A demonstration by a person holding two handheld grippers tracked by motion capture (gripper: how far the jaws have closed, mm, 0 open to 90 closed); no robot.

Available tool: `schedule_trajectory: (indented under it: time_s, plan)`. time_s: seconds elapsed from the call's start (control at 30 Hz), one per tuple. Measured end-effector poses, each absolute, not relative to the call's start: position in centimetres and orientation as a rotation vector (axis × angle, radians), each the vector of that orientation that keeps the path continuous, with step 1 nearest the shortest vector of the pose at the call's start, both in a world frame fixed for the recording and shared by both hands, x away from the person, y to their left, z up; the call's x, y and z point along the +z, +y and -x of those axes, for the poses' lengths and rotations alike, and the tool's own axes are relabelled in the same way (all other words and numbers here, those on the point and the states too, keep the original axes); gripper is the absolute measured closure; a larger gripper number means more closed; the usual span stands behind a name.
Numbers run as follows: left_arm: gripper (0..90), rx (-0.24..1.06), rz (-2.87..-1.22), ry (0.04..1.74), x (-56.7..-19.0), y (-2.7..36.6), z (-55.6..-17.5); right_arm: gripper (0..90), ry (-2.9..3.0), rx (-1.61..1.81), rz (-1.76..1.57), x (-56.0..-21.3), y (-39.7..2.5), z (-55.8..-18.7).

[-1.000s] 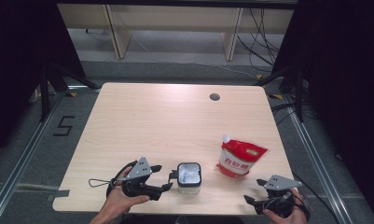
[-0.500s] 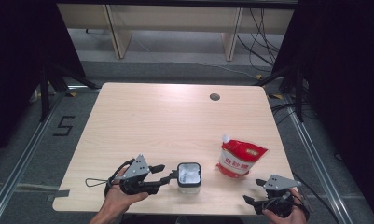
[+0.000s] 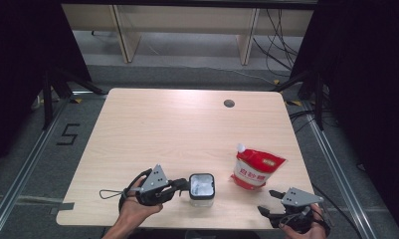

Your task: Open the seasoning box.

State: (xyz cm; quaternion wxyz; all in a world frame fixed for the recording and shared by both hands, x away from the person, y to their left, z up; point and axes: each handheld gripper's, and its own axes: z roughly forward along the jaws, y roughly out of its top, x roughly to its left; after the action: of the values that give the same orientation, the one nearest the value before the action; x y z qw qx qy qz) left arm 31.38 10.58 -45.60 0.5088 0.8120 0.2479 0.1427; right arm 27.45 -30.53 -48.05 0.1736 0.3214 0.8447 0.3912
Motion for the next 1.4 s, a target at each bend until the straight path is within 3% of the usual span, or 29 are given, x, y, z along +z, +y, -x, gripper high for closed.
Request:
schedule_trajectory:
  time_s: [0.3, 0.8, 1.4]
  plan:
    - [87.6, 0.356, -1.958, 0.605, -45.7, 10.6, -31.2, 36.1, 2.41, 1.136, -0.867, -47.9, -29.8, -27.3]
    - [88.2, 0.346, -1.932, 0.625, -46.0, 10.8, -31.1, 63.0, 2.343, 1.247, -0.683, -46.2, -26.3, -26.6]
    - [89.0, 0.339, -1.919, 0.619, -46.1, 10.9, -31.2, 79.8, 2.376, 1.289, -0.537, -46.3, -22.2, -27.8]
